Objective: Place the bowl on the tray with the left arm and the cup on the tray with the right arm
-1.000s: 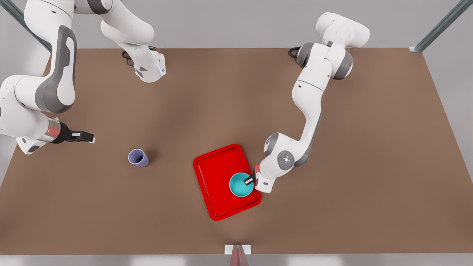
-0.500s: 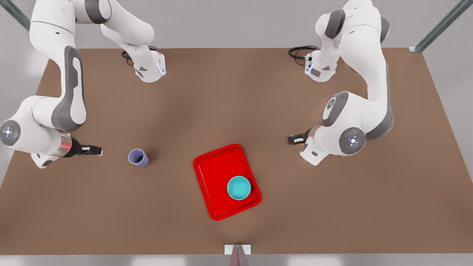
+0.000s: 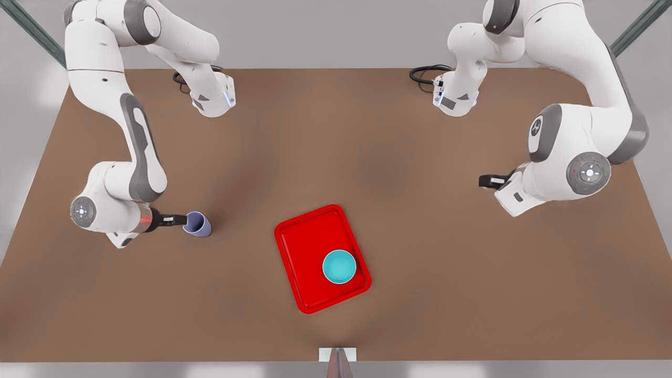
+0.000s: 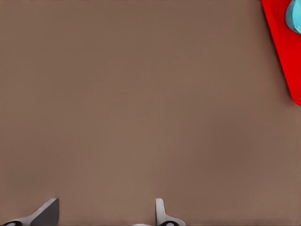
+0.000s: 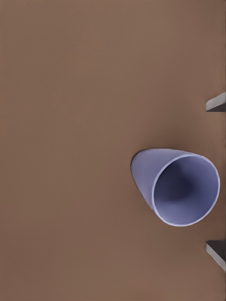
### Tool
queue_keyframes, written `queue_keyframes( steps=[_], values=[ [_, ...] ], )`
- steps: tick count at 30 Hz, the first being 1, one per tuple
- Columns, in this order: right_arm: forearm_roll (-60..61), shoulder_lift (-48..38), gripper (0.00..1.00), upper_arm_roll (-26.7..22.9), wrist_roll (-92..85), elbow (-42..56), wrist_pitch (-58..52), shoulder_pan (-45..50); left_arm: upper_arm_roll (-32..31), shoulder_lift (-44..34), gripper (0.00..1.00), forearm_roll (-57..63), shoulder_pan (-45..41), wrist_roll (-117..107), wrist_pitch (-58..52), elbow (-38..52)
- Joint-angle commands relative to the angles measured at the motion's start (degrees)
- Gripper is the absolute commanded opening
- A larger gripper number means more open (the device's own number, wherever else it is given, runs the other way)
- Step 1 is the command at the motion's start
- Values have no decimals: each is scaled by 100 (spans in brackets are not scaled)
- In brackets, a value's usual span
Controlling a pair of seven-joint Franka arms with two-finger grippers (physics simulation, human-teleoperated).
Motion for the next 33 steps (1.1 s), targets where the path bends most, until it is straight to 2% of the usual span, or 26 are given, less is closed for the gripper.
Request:
queue_keyframes(
  steps=[1, 11, 15, 30, 32, 33],
  values=[
    [0, 10, 100, 0, -10, -24, -10, 0, 1, 8, 100, -115, 9, 3, 3, -1],
    [-96, 247, 100, -9, -72, -182, 376, 150, 10, 44, 100, -115, 9, -6, 3, -27],
    [-677, 300, 100, -35, -63, -199, 517, 115, 9, 53, 100, -106, 9, -6, -6, -36],
    [-659, 502, 99, -26, -274, -367, 526, 150, 62, -9, 100, 8, 9, 12, -58, -9],
    [-615, 599, 40, -26, -599, -358, 683, 97, 45, 9, 100, 8, 9, -24, -129, -18],
    [-615, 616, 27, -26, -599, -358, 710, 106, 45, 9, 100, 8, 9, -67, -103, -1]
  ],
)
